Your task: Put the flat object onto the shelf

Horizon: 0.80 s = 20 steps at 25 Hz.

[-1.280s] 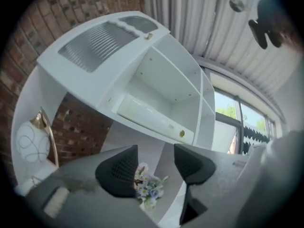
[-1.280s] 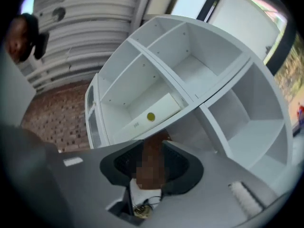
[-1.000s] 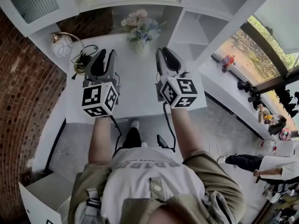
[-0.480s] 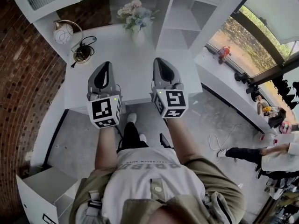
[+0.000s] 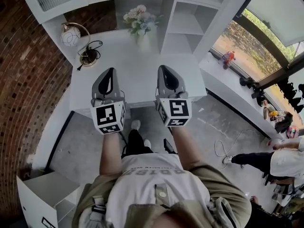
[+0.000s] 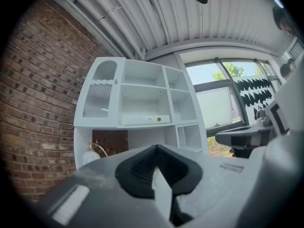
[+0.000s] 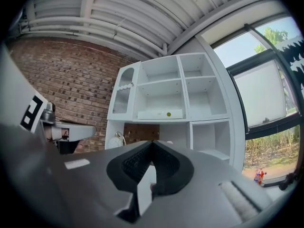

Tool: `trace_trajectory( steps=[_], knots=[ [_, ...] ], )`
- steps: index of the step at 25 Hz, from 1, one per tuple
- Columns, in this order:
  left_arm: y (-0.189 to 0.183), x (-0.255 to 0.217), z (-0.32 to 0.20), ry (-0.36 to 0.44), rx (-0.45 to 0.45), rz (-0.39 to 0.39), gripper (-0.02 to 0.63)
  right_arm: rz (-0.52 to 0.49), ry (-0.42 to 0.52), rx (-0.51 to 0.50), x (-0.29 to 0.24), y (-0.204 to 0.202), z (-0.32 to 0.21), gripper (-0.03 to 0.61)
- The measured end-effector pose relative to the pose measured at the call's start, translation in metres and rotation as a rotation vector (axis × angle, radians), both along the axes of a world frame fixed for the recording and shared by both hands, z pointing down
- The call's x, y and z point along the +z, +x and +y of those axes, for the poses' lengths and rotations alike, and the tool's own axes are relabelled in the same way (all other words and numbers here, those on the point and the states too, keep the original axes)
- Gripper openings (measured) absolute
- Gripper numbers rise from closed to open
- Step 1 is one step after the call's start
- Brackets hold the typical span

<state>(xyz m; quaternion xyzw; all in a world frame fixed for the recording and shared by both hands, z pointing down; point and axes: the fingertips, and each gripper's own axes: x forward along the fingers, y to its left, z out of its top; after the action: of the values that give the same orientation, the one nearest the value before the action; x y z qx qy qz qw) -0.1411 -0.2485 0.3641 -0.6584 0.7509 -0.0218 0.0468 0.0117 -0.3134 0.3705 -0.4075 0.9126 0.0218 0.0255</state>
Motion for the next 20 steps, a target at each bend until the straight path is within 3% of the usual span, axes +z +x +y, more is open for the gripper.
trace_trajectory(
  steps=[20],
  knots=[
    [0.0064,0.0076,0.0082,-0.021,0.023,0.011,0.008,-0.008,0.007,-0.033,-0.0019,0.0041,0.0107,0.002]
  ],
)
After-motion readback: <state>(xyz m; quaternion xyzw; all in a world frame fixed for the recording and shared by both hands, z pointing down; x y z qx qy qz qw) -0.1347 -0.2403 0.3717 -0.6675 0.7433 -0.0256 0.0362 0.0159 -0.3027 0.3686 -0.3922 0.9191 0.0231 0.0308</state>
